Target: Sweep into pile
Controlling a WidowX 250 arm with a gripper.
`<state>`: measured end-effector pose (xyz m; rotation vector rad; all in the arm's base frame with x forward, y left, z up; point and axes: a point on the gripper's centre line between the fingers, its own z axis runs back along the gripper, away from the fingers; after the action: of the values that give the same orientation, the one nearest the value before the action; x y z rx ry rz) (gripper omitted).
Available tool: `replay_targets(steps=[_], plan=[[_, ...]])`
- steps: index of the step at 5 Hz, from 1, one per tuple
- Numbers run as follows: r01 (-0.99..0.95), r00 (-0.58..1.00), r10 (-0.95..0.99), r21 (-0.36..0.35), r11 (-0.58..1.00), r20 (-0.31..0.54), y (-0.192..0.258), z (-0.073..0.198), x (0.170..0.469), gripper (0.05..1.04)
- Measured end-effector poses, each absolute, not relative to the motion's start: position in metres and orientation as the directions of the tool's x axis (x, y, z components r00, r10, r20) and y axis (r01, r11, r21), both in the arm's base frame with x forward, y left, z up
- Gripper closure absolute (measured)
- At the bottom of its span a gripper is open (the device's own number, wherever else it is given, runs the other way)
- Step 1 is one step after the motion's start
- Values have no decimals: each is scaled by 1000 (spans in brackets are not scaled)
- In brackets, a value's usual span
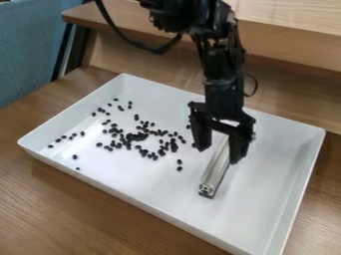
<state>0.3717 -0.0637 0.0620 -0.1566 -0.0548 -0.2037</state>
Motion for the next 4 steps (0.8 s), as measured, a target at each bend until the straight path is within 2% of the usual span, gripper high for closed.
replay_targets(steps=[1,2,3,4], plan=[[166,984,-157,-138,976,80,-66,59,375,83],[167,986,-162,-110,980,46,-65,46,373,83],[174,984,-169,-103,979,62,-65,44,379,128],[206,976,-196,-114,972,94,-68,39,384,408]])
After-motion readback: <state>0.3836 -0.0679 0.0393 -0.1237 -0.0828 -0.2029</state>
